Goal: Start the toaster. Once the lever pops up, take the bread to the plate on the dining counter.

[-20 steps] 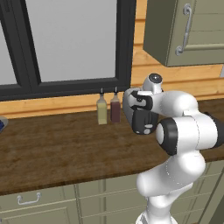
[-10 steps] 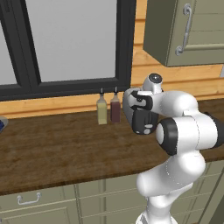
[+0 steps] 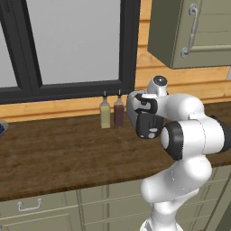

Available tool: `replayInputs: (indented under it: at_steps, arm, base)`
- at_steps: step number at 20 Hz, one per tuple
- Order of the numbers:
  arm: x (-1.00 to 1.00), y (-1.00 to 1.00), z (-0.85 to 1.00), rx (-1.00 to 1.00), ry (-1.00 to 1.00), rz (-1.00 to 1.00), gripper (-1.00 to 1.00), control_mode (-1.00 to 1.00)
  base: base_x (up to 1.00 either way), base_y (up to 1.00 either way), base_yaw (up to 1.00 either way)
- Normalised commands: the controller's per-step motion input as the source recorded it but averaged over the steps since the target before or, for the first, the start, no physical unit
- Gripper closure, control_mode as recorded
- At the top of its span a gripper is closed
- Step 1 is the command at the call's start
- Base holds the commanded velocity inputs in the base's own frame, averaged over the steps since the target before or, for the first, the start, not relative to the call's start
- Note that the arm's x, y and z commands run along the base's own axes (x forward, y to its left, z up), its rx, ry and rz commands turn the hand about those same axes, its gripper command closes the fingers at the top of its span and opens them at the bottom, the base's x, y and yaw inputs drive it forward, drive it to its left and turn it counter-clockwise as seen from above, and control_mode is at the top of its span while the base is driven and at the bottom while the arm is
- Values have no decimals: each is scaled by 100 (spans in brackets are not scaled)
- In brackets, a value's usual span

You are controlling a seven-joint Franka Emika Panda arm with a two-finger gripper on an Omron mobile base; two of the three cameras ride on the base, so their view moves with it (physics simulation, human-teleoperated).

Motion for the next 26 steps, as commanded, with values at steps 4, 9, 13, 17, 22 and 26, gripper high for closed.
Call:
replayInputs:
  at_steps: [4, 9, 13, 17, 22, 26]
  arm:
    - [0, 0, 0, 0, 0, 0, -100, -100]
    - [0, 0, 0, 0, 0, 0, -100, -100]
    - [0, 0, 0, 0, 0, 0, -100, -100]
    - [0, 0, 0, 0, 0, 0, -100, -100]
    - [0, 0, 0, 0, 0, 0, -100, -100]
    - [0, 0, 0, 0, 0, 0, -100, -100]
  base:
    - [0, 0, 0]
    - [0, 0, 0]
    - [0, 0, 0]
    - [0, 0, 0]
    - [0, 0, 0]
    - [0, 0, 0]
